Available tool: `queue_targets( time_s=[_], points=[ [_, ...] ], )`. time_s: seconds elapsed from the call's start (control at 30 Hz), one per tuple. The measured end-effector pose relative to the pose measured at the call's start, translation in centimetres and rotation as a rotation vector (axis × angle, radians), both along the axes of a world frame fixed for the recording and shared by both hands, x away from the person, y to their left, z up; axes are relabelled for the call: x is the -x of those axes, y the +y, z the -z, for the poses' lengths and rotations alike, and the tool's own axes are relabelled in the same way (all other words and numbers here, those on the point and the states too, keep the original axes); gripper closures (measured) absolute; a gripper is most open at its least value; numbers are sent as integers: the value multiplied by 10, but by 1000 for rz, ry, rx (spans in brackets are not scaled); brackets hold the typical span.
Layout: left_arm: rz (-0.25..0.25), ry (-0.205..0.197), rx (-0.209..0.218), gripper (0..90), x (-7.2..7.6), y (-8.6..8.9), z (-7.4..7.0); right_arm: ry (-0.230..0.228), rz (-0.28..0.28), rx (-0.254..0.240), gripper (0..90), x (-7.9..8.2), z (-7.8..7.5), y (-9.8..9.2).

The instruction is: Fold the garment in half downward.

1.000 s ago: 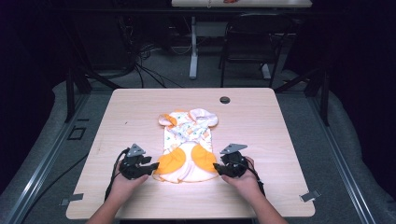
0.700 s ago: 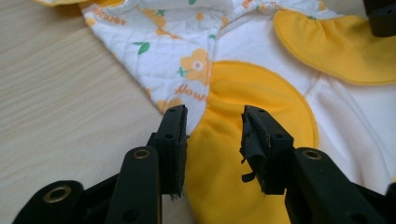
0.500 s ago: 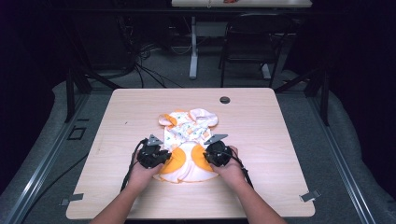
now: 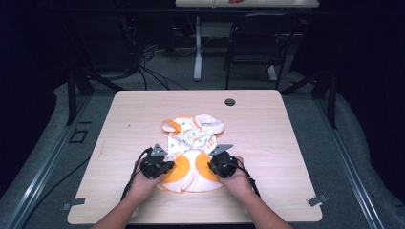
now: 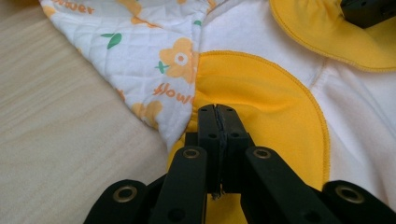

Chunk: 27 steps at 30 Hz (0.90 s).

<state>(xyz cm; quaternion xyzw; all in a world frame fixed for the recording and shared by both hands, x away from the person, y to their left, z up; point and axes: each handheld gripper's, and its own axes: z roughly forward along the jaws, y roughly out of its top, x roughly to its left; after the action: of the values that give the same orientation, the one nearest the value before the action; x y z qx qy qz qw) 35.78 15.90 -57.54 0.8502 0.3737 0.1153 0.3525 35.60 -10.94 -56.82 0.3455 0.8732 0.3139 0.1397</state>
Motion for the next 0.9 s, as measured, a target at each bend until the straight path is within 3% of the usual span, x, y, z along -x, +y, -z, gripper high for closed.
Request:
queue_targets(
  time_s=[0.43,0.6,0.73,0.83,0.87,0.9],
  points=[
    [59,43,49,898,34,9,1,17,-74,1,878,35,-1,-2],
    [92,62,30,895,41,9,-3,49,-97,3,866,44,-3,-3],
    [86,17,27,886,24,7,-20,27,-98,-9,863,35,-18,-3],
    [47,6,10,897,0,4,-26,-7,-71,-17,877,15,-27,0],
    [35,17,10,900,-14,0,-25,-3,-41,-14,892,-5,-29,2],
    [35,17,10,900,-14,0,-25,-3,-41,-14,892,-5,-29,2]
  ],
)
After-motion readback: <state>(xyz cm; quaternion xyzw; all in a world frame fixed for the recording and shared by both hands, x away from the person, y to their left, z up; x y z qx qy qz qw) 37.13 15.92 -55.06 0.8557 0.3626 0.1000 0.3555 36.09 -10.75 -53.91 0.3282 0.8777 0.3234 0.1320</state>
